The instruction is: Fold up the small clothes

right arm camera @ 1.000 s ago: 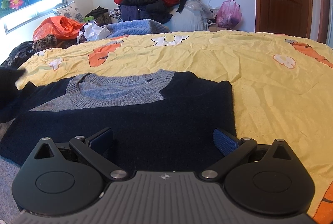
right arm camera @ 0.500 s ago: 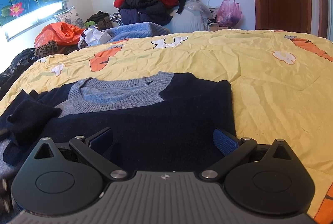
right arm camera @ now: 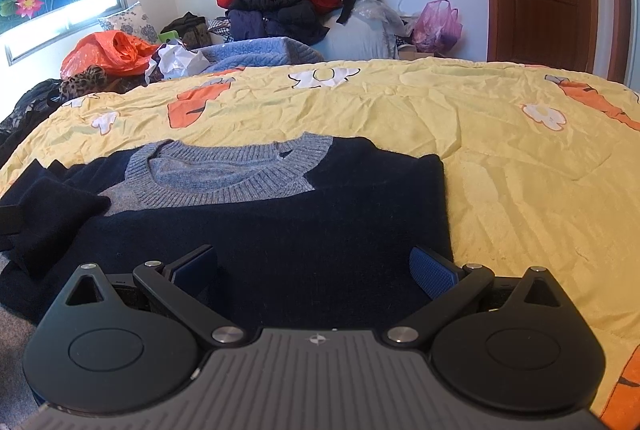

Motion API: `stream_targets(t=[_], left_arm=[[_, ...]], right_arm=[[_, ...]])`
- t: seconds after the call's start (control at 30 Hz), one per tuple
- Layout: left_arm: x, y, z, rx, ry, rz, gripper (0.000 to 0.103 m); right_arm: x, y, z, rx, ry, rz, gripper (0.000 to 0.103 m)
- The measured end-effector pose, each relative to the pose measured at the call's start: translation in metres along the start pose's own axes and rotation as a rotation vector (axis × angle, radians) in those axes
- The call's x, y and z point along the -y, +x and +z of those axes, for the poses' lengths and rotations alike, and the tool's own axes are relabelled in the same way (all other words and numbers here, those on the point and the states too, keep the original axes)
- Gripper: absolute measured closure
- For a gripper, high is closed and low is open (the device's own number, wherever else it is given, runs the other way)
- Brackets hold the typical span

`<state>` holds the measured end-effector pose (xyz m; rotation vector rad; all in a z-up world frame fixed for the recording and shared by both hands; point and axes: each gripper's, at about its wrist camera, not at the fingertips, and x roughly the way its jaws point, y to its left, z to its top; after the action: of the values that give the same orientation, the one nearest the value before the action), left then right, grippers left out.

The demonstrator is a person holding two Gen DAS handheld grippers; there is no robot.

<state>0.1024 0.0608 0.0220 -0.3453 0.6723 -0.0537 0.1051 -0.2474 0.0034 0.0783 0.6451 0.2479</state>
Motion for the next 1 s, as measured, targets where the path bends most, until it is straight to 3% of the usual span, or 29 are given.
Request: stream_targets(t=[0.07,0.1,0.13,0.23,0.27,0.33,0.43,0.53,0.57,0.63,0.67,0.7,0.8,0.93,1.0], left_arm=[[0.008,0.009,0.002,-0.003,0.040,0.068,0.099],[0.020,0.010,0.000,0.018,0.120,0.113,0.099],[0.037,0.008,-0.007,0.052,0.251,0.153,0.099],[0.094,-0.003,-0.054,0.152,0.779,0.128,0.099],[0.104,-0.008,-0.072,0.176,0.895,0.123,0.097],[0.107,-0.016,-0.095,0.164,0.987,0.076,0.095],[0.094,-0.032,-0.103,0.181,0.920,0.070,0.094],[0.065,-0.054,-0.085,0.160,0.680,0.004,0.093],[0.052,-0.059,-0.078,0.147,0.586,-0.021,0.088],[0.026,-0.064,-0.072,0.127,0.420,-0.051,0.060],[0.015,-0.064,-0.071,0.117,0.342,-0.050,0.026],[0.005,-0.064,-0.069,0.111,0.276,-0.043,0.018],[-0.013,-0.070,-0.064,0.167,0.148,-0.070,0.018],[-0.014,-0.065,-0.060,0.130,0.131,-0.056,0.018],[-0.015,-0.064,-0.059,0.125,0.125,-0.058,0.018]], right_arm=[[0.000,0.000,0.000,0.001,0.002,0.002,0.001],[0.000,0.000,0.000,0.001,0.004,0.003,0.000],[0.001,0.000,0.000,0.002,0.006,0.005,0.000],[0.002,-0.001,0.000,0.005,0.016,0.012,0.000],[0.003,-0.001,0.001,0.005,0.018,0.014,0.000],[0.003,-0.001,0.001,0.006,0.023,0.018,0.000],[0.004,-0.002,0.000,0.007,0.026,0.020,0.000],[0.005,-0.002,0.000,0.007,0.026,0.020,0.000],[0.004,-0.002,0.000,0.007,0.025,0.020,0.000],[0.004,-0.001,0.001,0.004,0.022,0.018,0.000],[0.004,-0.001,0.001,-0.002,0.017,0.017,0.000],[0.002,0.000,0.003,-0.011,0.008,0.014,0.000],[-0.007,-0.004,0.015,-0.062,0.052,0.013,0.001],[-0.026,-0.012,0.031,-0.097,0.246,0.305,0.003],[-0.042,0.001,0.036,-0.171,0.261,0.368,0.010]])
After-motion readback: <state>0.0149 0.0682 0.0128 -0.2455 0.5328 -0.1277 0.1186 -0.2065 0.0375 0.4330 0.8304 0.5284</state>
